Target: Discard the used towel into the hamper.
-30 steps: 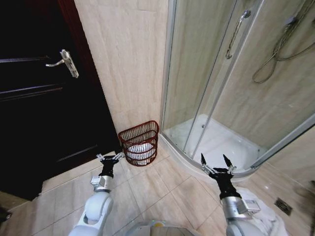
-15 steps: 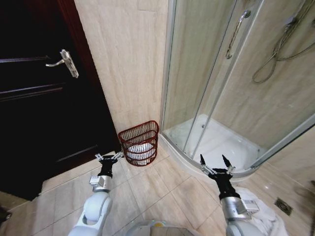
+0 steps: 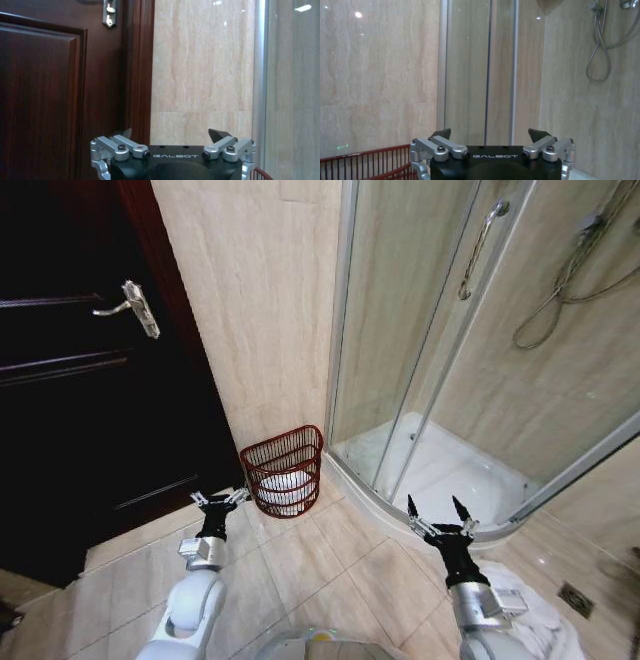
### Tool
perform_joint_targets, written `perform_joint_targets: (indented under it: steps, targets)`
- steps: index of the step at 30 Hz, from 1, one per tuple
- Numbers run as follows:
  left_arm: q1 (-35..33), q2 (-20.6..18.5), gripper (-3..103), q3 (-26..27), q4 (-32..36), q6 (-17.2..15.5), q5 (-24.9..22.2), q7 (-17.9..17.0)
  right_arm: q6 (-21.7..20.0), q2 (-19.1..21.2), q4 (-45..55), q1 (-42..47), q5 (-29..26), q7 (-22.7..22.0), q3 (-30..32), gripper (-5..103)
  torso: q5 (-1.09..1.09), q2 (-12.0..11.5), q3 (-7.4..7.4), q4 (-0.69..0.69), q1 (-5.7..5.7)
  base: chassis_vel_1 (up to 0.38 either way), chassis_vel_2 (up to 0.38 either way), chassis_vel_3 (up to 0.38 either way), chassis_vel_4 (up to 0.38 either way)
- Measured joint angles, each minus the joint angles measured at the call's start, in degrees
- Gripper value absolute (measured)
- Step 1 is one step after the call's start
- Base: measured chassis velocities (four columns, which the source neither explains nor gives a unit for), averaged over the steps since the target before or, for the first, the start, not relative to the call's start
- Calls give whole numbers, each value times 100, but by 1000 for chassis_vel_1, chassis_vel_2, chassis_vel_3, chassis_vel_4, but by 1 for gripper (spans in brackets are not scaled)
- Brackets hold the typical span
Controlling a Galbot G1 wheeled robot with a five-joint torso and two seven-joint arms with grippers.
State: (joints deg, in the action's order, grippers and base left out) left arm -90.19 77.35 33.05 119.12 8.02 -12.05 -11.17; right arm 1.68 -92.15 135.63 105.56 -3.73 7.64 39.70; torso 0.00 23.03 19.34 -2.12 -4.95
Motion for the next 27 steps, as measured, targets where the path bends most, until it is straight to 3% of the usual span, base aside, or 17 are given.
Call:
perform_joint_targets:
  steps: [27]
  targets:
    - [-28,121,100,-1,63,-9,94,35,207,1,-35,96,-33,-19,62,100,1,0,0,0,0,-3,-21,4,21]
